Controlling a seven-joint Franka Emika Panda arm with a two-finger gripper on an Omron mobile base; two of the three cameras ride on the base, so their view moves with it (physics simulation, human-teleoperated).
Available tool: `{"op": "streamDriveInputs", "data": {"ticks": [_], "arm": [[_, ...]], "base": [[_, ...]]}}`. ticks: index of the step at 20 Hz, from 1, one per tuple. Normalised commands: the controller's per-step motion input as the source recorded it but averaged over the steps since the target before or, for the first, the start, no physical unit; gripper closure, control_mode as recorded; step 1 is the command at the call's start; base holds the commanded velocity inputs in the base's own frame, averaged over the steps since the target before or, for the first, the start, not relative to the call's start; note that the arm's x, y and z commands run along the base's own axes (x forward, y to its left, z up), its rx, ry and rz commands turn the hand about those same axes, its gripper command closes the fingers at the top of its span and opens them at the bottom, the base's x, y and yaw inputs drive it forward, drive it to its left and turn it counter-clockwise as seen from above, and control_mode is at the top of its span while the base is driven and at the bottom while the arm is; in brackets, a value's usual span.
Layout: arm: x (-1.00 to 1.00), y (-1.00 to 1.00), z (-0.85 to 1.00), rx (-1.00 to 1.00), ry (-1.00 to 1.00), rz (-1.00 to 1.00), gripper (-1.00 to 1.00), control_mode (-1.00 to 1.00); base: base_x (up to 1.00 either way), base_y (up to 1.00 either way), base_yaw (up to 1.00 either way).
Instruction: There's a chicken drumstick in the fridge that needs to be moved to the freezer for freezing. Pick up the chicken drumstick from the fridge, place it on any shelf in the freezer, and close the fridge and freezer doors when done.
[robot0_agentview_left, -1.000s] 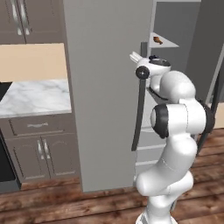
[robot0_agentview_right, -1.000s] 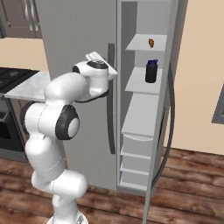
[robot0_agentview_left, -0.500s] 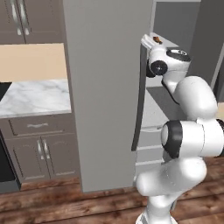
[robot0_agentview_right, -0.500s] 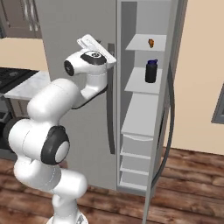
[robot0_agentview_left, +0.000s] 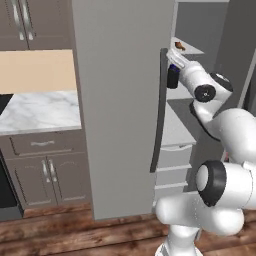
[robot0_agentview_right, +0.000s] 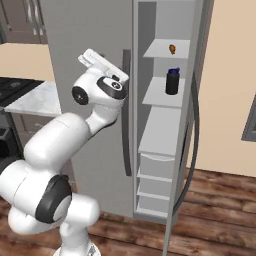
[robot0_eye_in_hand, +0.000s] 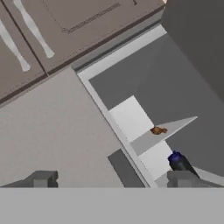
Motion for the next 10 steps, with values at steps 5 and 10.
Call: {"op": "streamDriveInputs", "data": {"ticks": [5,10], "arm": [[-0.99,0.26,0.88,-0.18,0.22,0.06,-1.0,-1.0],[-0.98,0.01,0.91,-0.22,0.13,0.01,-1.0,-1.0]], "base": [[0.0,0.0,0.0],[0.0,0.0,0.0]]}}
